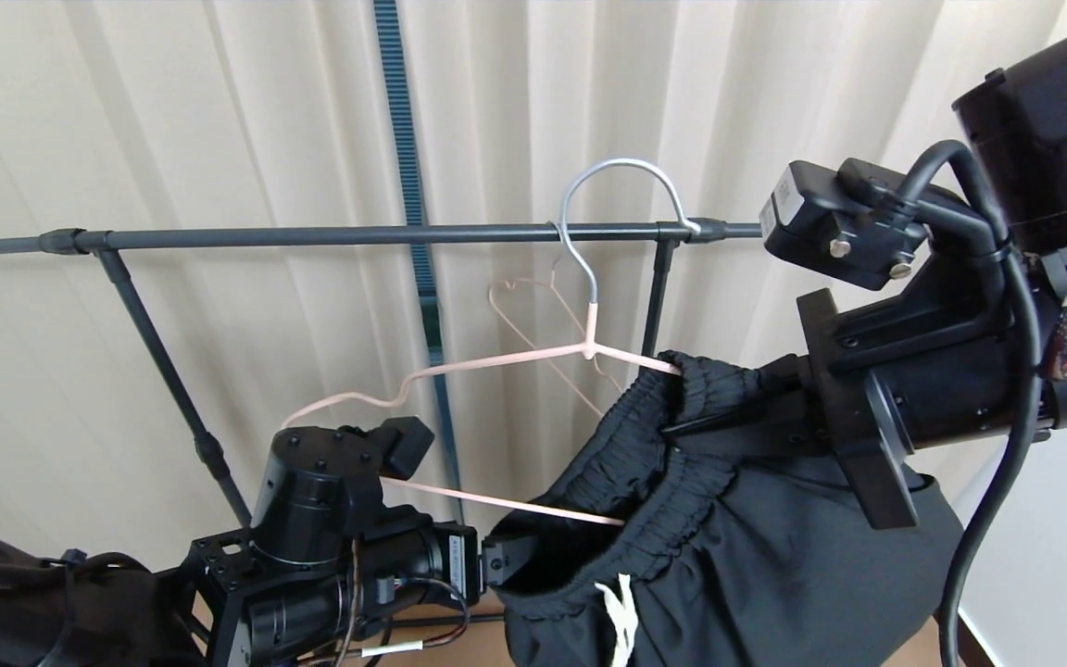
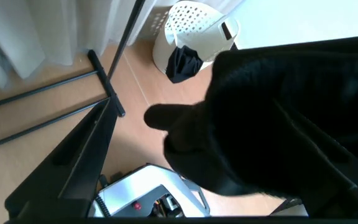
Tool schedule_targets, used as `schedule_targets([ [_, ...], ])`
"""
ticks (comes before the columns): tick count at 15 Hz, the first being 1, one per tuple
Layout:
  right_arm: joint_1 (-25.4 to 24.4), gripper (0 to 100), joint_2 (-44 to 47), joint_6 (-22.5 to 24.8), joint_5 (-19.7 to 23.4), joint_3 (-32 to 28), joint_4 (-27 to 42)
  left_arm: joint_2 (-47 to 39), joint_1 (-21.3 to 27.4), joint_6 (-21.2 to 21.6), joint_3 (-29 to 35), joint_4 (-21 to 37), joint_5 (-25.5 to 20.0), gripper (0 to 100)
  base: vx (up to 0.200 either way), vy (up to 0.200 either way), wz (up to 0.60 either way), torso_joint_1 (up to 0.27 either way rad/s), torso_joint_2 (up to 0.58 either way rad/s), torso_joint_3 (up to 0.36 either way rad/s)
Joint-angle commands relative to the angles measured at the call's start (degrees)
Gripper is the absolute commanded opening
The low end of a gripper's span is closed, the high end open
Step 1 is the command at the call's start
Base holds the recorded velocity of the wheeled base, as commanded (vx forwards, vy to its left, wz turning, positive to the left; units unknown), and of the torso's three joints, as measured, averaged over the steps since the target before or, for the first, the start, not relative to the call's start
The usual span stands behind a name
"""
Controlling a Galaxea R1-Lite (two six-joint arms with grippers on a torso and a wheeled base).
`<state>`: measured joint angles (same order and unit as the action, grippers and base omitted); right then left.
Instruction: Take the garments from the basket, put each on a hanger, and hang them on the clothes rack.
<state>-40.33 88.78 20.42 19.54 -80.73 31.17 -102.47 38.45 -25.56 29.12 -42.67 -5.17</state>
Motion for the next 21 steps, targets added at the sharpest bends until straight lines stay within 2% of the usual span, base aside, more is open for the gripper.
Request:
schedule_targets([
  [1,-0.02,0,-0.89,-0.03,0.15,0.04,-0.06,-0.8,0.66,0.34,-1.0,-0.05,-0.02,100,0.0,0.0,0.0,0.0,0.0,0.0],
  [2,0.07,0,-1.6,-0.03,0.06,0.13,0.03,-0.8,1.1,0.43,-1.17,-0.31,0.07,100,0.0,0.0,0.0,0.0,0.0,0.0],
  [3,0.16,0,-1.95,-0.03,0.06,0.13,0.03,-0.71,1.1,0.43,-1.17,-0.31,0.16,0,0.0,0.0,0.0,0.0,0.0,0.0],
  [7,4.47,0,-1.95,-0.91,0.23,2.68,-0.85,3.51,1.1,0.6,-1.35,-0.31,0.25,0,0.0,0.0,0.0,0.0,0.0,0.0],
  [9,4.99,0,-1.95,-0.91,0.67,4.44,-2.17,4.39,1.1,0.6,-1.7,-0.31,0.16,0,0.0,0.0,0.0,0.0,0.0,0.0],
  [10,5.17,0,-1.68,-1.61,1.38,9.8,-9.11,4.92,1.19,0.69,-2.05,-0.31,0.16,0,0.0,0.0,0.0,0.0,0.0,0.0],
  [11,5.17,0,-1.07,-3.37,1.38,11.73,-12.63,4.92,1.37,0.69,-2.14,-0.31,0.07,0,0.0,0.0,0.0,0.0,0.0,0.0],
  [13,5.17,0,-0.63,-6.18,1.46,14.19,-16.41,4.92,1.28,2.98,-2.93,-0.31,-0.02,0,0.0,0.0,0.0,0.0,0.0,0.0],
  [15,5.26,0,-1.07,-6.62,2.26,17.27,-18.87,4.92,1.28,6.23,-4.16,-0.58,-0.02,0,0.0,0.0,0.0,0.0,0.0,0.0],
  [18,5.26,0,-2.21,-9.96,2.69,23.6,-25.9,5.0,1.37,8.16,-6.45,-5.32,-0.02,0,0.0,0.0,0.0,0.0,0.0,0.0],
  [20,6.49,0,-3.79,-11.45,4.1,27.73,-30.2,4.83,1.28,9.13,-7.68,-8.66,-0.02,0,0.0,0.0,0.0,0.0,0.0,0.0],
  [21,8.6,0,-5.02,-11.63,6.47,30.19,-31.44,5.0,1.28,9.39,-7.94,-9.36,0.07,0,0.0,0.0,0.0,0.0,0.0,0.0],
])
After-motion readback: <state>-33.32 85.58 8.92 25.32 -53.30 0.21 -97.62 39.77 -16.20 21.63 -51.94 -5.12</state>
